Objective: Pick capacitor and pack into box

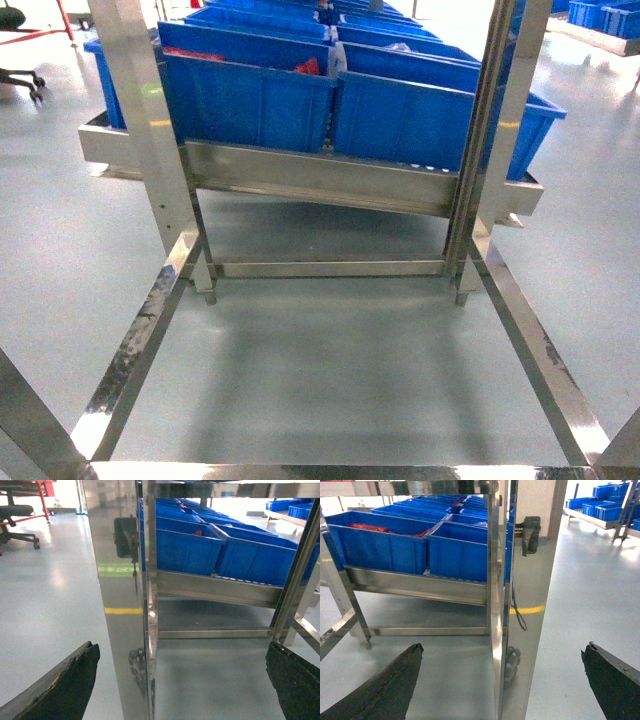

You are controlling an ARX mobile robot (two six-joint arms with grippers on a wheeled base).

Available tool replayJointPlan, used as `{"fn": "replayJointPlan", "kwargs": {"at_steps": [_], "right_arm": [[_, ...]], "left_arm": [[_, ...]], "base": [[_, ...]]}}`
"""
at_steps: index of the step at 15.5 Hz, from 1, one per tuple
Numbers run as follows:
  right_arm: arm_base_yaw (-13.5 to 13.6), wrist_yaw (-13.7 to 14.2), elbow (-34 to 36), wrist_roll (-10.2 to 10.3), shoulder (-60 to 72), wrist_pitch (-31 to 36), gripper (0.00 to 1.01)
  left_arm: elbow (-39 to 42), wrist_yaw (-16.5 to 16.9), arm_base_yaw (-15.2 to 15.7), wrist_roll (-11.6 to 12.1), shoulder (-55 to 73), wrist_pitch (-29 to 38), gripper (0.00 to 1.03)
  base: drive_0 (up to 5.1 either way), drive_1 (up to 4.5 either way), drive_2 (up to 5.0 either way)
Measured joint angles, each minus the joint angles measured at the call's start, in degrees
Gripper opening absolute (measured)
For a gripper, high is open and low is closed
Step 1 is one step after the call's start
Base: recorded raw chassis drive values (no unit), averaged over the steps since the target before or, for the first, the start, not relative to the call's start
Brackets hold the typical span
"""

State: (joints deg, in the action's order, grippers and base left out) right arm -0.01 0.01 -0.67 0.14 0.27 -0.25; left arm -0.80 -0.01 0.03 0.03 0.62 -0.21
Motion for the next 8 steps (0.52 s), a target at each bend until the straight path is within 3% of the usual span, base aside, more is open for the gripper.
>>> {"fn": "replayJointPlan", "kwargs": {"at_steps": [8], "right_arm": [[0.0, 0.0, 0.0, 0.0, 0.0, 0.0, 0.98]], "left_arm": [[0.0, 0.0, 0.0, 0.0, 0.0, 0.0, 0.98]], "base": [[0.0, 0.0, 0.0]]}}
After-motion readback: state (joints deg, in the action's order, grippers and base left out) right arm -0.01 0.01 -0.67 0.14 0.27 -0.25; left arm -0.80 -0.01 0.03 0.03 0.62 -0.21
